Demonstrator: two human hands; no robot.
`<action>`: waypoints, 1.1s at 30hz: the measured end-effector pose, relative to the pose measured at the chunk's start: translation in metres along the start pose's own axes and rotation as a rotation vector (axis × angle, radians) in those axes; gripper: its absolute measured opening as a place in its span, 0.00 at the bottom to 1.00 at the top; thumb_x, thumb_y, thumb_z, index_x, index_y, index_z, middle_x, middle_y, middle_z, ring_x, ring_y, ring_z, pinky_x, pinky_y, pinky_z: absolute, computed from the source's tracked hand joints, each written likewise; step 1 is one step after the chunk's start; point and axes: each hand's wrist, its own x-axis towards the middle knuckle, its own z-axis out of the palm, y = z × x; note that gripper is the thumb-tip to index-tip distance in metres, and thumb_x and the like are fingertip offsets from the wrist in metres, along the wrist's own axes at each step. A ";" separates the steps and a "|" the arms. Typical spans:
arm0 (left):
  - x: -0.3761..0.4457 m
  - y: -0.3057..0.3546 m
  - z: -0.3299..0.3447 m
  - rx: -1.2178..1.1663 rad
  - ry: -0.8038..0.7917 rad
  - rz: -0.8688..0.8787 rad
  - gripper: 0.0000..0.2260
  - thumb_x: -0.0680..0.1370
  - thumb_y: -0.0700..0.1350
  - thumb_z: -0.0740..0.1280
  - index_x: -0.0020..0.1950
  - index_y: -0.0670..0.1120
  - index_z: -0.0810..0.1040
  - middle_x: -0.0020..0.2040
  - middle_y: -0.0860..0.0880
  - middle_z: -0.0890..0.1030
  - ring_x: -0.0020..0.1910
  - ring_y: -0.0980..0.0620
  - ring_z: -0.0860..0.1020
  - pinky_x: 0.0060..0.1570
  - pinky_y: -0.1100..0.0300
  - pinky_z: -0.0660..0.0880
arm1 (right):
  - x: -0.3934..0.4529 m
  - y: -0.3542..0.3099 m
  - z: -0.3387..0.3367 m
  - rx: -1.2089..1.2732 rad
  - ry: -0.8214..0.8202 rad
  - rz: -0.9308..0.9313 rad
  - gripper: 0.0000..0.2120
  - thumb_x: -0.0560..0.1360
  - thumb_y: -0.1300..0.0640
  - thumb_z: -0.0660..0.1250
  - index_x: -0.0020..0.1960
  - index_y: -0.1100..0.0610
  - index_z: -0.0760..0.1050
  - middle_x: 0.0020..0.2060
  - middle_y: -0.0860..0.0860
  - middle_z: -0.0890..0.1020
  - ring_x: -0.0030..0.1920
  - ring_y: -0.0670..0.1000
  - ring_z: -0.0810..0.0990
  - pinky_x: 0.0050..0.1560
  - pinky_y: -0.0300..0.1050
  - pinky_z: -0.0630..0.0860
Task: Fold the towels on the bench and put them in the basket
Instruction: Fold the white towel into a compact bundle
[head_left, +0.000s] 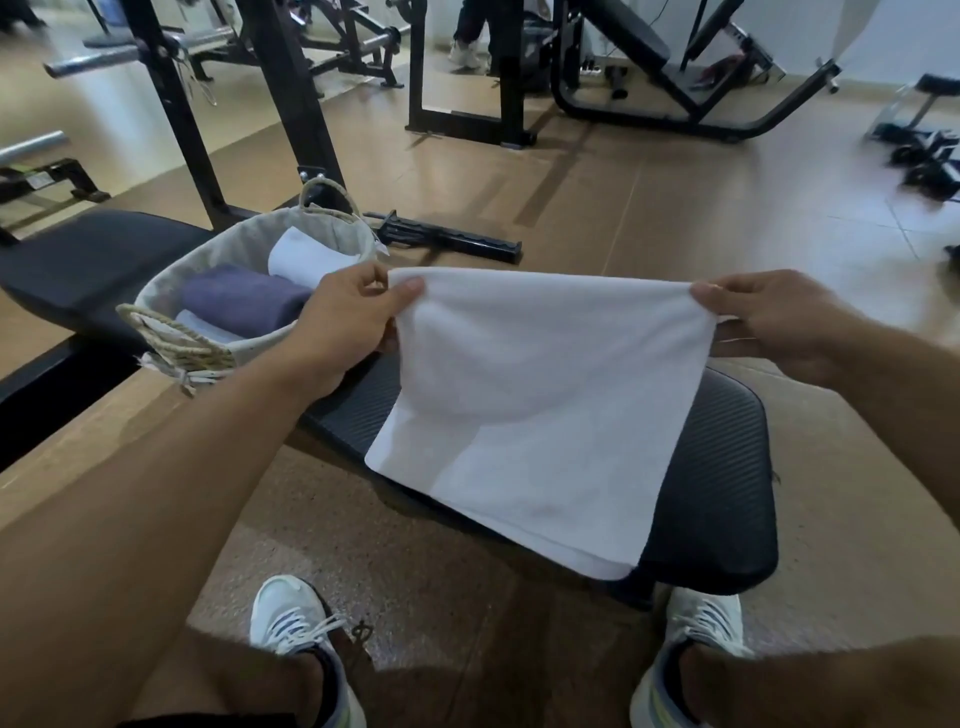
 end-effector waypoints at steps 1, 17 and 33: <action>0.007 0.007 0.000 0.012 0.020 0.024 0.08 0.80 0.49 0.70 0.52 0.45 0.81 0.51 0.44 0.86 0.53 0.38 0.84 0.55 0.38 0.81 | 0.005 -0.010 -0.002 -0.018 0.020 -0.017 0.09 0.81 0.55 0.66 0.56 0.59 0.80 0.49 0.54 0.85 0.47 0.53 0.85 0.48 0.47 0.85; -0.004 0.064 -0.027 0.415 -0.020 0.341 0.02 0.77 0.44 0.73 0.50 0.49 0.84 0.43 0.53 0.85 0.38 0.64 0.80 0.42 0.72 0.76 | -0.018 -0.050 -0.029 -0.160 0.006 -0.404 0.07 0.83 0.58 0.64 0.47 0.55 0.78 0.39 0.49 0.82 0.40 0.45 0.81 0.50 0.37 0.80; -0.066 -0.064 -0.027 1.155 -0.825 -0.018 0.06 0.73 0.49 0.76 0.48 0.56 0.83 0.42 0.60 0.84 0.41 0.65 0.80 0.47 0.63 0.78 | -0.070 0.049 0.027 -1.045 -0.814 -0.111 0.06 0.80 0.42 0.66 0.47 0.41 0.79 0.44 0.39 0.84 0.46 0.39 0.81 0.50 0.36 0.76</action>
